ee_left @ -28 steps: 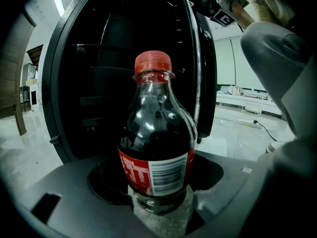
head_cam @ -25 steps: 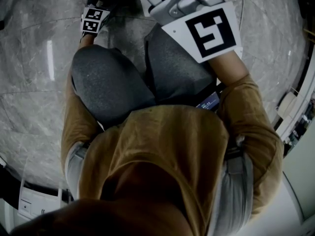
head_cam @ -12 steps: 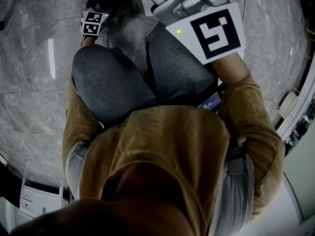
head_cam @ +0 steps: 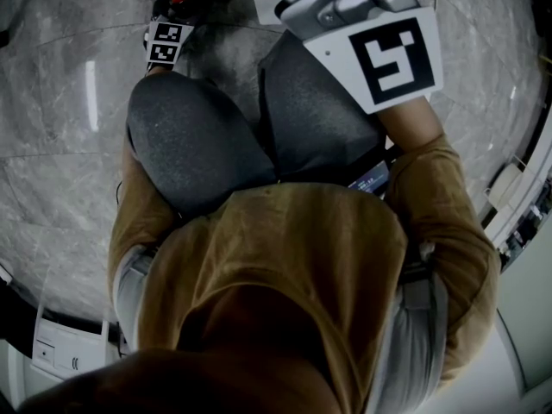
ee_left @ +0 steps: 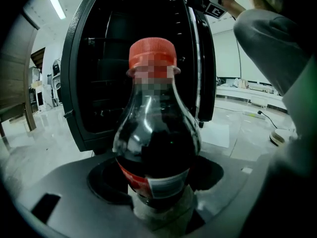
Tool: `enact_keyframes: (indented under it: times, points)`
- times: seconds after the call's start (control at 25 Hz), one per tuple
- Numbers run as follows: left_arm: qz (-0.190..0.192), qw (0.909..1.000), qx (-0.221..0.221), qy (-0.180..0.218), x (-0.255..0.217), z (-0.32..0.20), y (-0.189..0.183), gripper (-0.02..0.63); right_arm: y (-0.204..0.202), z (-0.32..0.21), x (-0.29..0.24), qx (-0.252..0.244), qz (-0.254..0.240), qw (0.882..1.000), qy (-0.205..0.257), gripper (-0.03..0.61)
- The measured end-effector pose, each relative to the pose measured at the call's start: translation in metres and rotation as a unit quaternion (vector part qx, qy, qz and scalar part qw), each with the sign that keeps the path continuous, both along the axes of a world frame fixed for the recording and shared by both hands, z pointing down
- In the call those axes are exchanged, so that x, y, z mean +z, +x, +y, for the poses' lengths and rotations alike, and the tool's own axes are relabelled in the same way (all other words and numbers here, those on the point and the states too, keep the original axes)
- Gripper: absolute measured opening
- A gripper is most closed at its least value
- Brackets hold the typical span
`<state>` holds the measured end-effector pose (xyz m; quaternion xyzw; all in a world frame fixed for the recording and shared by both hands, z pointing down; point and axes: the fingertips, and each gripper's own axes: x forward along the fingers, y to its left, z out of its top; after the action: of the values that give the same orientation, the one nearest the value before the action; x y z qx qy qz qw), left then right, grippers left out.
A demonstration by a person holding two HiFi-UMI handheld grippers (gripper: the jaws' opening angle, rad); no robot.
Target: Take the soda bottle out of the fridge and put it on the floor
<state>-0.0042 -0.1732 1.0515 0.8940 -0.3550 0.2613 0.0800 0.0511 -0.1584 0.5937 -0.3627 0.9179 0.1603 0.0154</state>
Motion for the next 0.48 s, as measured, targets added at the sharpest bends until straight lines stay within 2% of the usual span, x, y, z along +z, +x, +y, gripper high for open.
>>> enact_keyframes:
  times: [0.28, 0.48]
  points:
    - [-0.022, 0.9997, 0.008, -0.003, 0.006, 0.006, -0.003, 0.307, 0.0, -0.001, -0.008, 0.003, -0.008, 1.0, 0.009, 0.003]
    - [-0.01, 0.9993, 0.003, -0.037, 0.013, 0.006, -0.002, 0.308, -0.002, 0.003, -0.01, 0.0, -0.012, 1.0, 0.011, 0.003]
